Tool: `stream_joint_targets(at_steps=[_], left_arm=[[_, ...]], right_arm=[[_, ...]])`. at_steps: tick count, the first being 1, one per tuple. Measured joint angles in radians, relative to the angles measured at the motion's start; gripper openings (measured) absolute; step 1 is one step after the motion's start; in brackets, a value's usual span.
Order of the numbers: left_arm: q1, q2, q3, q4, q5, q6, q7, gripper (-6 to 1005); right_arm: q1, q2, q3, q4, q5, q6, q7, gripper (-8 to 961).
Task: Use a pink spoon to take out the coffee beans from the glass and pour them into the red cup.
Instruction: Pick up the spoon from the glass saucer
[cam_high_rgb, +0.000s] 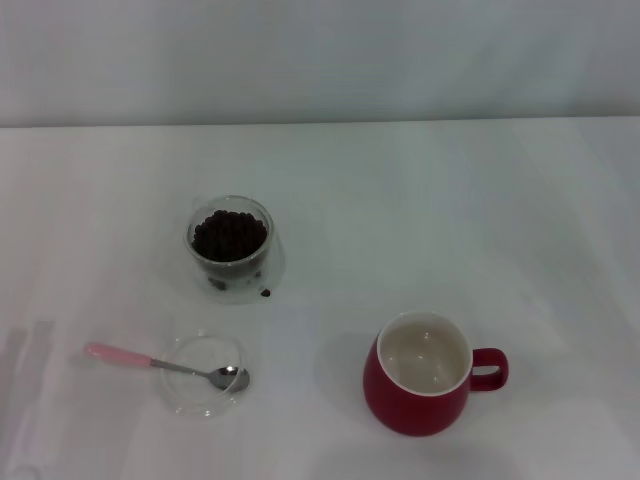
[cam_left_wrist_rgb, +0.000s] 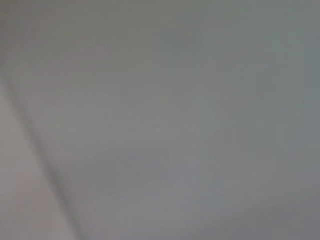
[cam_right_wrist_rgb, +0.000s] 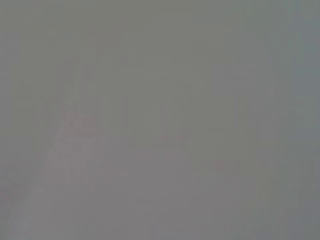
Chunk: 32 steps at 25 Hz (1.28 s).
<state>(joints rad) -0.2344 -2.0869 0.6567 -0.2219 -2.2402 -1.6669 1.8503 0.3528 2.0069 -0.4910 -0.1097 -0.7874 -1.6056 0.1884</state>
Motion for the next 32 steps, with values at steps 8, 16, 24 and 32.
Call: stream_joint_targets(at_steps=[8,16,24,32], left_arm=[[-0.043,-0.006,-0.007,-0.033,0.137,0.184,-0.070,746],[-0.077,-0.008,-0.009,-0.061,0.206,0.263,-0.084,736],[-0.071,-0.008,-0.009,-0.067,0.231,0.290,-0.090,726],[-0.077,-0.012,-0.010,-0.068,0.260,0.264,-0.054,717]], right_arm=[[0.047,0.000,-0.011,-0.009,-0.005,0.083,-0.008,835],[0.051,0.000,-0.040,-0.002,-0.009,0.112,-0.011,835],[0.038,0.001,-0.042,0.008,-0.009,0.116,-0.011,835],[0.034,0.001,-0.041,0.016,-0.009,0.137,-0.013,835]])
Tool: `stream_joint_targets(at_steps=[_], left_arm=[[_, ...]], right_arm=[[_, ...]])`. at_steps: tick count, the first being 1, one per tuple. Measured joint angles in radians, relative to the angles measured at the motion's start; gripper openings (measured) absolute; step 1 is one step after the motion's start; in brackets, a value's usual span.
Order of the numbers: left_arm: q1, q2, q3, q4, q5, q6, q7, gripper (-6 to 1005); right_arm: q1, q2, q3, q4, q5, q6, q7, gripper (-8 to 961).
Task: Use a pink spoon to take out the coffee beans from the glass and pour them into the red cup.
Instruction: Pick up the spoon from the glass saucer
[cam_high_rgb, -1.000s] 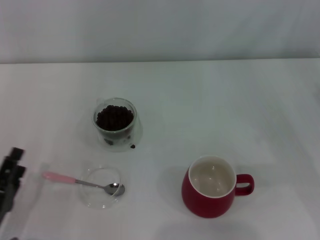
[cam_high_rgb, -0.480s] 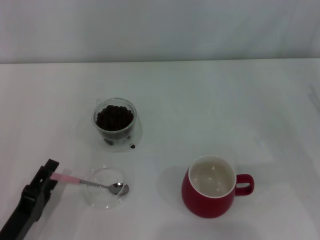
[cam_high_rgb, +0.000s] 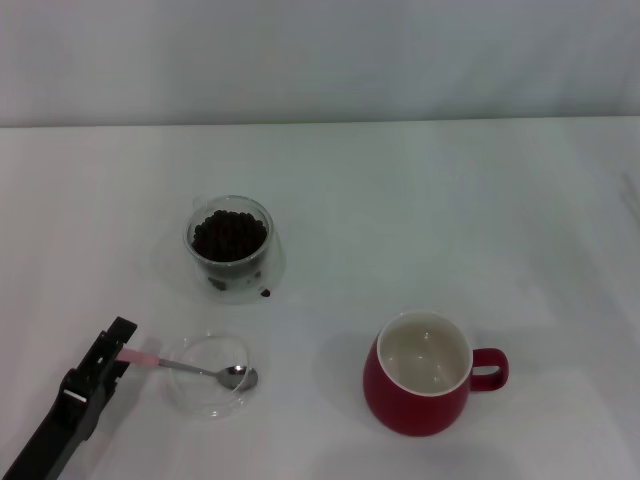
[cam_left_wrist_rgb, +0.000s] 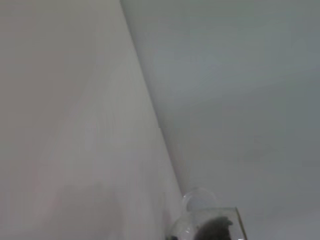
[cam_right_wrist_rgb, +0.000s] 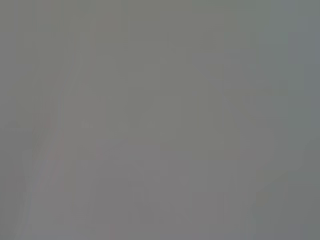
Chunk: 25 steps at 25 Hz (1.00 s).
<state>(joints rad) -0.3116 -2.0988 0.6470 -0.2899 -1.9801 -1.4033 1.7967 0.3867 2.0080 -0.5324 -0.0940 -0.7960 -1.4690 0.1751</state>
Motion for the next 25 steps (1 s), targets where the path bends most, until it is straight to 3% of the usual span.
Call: stream_joint_targets(at_steps=[23,25], left_arm=[[-0.009,-0.001,-0.013,0.000,0.002,-0.012,0.038,689],[-0.014,0.001,-0.014,-0.007,0.003,-0.012,0.037,647]], right_arm=[[-0.009,0.000,0.008,0.000,0.004,0.008,-0.018,835],[-0.009,0.000,0.007,0.000,0.005,0.008,-0.021,835]])
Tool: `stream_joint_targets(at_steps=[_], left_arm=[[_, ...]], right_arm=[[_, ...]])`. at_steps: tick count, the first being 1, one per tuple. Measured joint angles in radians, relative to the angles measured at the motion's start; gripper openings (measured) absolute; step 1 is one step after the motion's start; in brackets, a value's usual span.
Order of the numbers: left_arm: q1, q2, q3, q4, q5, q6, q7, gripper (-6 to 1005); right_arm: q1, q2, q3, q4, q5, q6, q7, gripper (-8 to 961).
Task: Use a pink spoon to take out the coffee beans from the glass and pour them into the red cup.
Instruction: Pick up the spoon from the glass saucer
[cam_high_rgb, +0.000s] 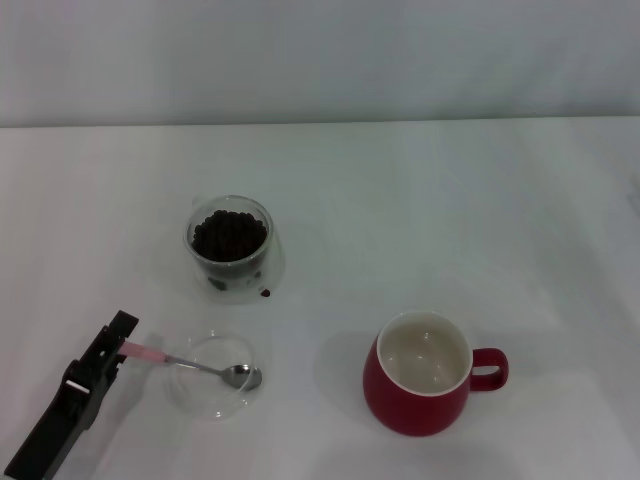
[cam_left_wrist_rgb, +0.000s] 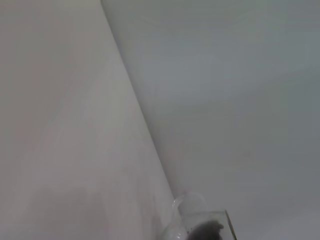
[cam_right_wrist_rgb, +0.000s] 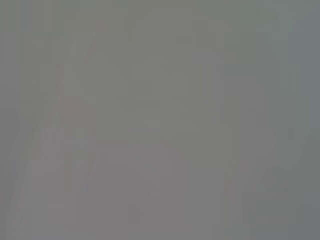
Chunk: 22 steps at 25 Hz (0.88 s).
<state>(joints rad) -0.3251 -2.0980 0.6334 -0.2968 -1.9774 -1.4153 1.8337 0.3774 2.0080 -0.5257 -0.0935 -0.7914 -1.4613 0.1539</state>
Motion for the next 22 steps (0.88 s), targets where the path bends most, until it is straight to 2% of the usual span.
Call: stream_joint_targets(at_steps=[14,17,22], left_arm=[[-0.001,0.001,0.000,-0.005,0.000,0.009,-0.011,432],[-0.001,0.000,0.000,-0.005,-0.001,0.010,-0.015,204],[-0.001,-0.002,0.000,-0.005,-0.002,0.005,-0.015,135]], right_arm=[[-0.001,0.000,-0.005,-0.001,-0.003,-0.006,-0.016,835],[-0.001,0.000,-0.005,-0.002,-0.005,-0.009,-0.028,835],[0.000,0.000,-0.005,0.001,-0.006,-0.013,-0.060,835]])
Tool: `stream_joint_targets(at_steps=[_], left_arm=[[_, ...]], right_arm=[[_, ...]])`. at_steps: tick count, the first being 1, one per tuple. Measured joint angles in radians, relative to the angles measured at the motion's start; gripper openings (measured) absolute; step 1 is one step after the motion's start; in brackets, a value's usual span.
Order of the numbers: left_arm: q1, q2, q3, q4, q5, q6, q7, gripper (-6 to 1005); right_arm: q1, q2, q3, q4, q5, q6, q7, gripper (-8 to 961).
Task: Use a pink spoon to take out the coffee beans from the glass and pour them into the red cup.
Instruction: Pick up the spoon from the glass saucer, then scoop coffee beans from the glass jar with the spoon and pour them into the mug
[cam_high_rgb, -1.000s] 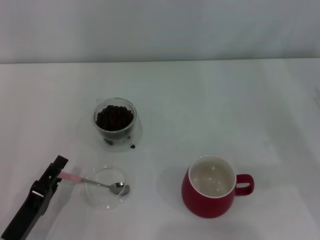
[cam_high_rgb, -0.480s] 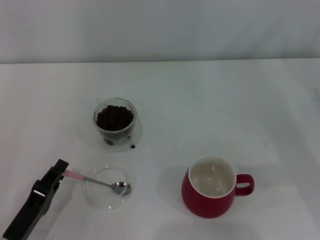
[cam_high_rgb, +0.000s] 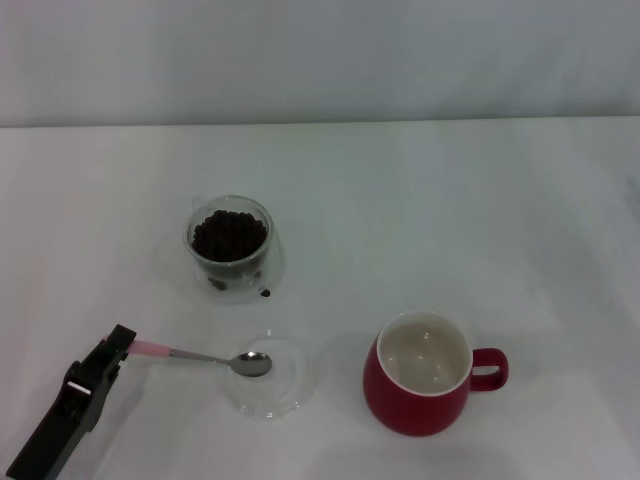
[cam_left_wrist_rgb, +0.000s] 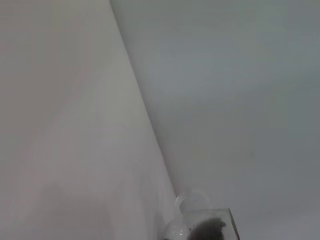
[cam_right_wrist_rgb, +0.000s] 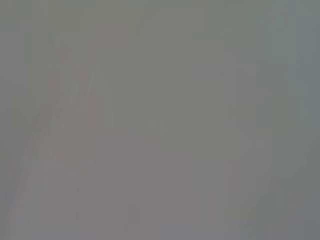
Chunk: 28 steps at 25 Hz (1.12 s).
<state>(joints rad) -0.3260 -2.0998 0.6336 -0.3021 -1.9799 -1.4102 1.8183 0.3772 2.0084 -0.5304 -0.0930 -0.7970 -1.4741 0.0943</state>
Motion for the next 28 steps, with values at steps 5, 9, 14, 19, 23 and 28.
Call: stream_joint_targets(at_steps=[5,9,14,19,23,28], left_arm=[[0.005,0.001,-0.001,0.000,-0.001,-0.005,0.003,135],[0.007,0.004,-0.002,0.002,-0.001,-0.025,0.010,135],[0.011,0.013,-0.001,0.029,-0.001,-0.108,0.037,135],[0.017,0.020,0.008,0.148,0.010,-0.188,-0.029,135],[0.022,0.023,0.009,0.308,0.028,-0.196,-0.154,135],[0.020,0.031,0.011,0.505,0.046,-0.168,-0.295,135]], right_arm=[[0.000,0.001,0.000,0.001,0.000,0.000,-0.004,835],[0.000,0.001,-0.001,0.001,0.000,0.002,-0.013,835],[0.000,0.001,-0.005,0.010,0.001,0.002,-0.013,835],[0.001,0.001,-0.036,0.022,0.000,-0.002,-0.013,835],[0.005,0.002,-0.054,0.040,0.000,-0.012,-0.013,835],[0.008,0.003,-0.084,0.059,-0.001,-0.036,-0.013,835]])
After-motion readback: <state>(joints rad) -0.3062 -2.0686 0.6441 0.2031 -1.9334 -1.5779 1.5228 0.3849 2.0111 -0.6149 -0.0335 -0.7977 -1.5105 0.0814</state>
